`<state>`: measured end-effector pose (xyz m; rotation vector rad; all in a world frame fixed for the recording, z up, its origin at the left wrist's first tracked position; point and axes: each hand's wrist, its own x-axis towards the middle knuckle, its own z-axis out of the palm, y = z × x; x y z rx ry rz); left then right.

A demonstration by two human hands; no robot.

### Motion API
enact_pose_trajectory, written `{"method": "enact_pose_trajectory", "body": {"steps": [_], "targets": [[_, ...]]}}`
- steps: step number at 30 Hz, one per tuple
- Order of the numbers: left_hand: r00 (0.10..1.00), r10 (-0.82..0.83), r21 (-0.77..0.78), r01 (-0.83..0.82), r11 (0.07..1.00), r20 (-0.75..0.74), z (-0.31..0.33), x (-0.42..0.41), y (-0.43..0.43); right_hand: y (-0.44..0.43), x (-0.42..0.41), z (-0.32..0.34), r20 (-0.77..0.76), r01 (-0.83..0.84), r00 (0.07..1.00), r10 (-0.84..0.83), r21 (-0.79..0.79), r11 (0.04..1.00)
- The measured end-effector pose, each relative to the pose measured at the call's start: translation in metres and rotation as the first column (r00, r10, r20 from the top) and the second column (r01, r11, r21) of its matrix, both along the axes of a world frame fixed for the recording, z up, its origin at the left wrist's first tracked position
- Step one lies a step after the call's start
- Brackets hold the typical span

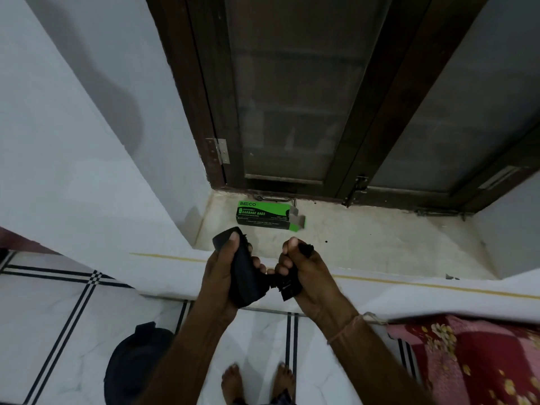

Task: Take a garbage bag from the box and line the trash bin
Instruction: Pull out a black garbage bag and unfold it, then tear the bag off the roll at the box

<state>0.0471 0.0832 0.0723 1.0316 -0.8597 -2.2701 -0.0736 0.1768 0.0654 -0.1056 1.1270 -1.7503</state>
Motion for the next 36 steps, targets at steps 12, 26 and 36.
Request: {"method": "enact_pose_trajectory", "body": {"steps": [12, 26, 36], "targets": [[0.988, 0.145, -0.23, -0.129, 0.965, 0.053, -0.006, 0.004, -0.009, 0.024, -0.024, 0.003, -0.065, -0.095, 0.993, 0.101, 0.086, 0.992], [0.997, 0.054, -0.027, -0.056, 0.998, -0.059, -0.001, -0.027, -0.009, 0.016, -0.005, 0.016, -0.464, -0.079, 0.875, 0.137, 0.143, 0.987], [0.956, -0.278, -0.257, 0.292, 0.921, 0.092, -0.008, -0.029, -0.046, 0.009, -0.025, 0.005, -0.338, -0.057, 0.936, 0.102, 0.142, 0.988]]}}
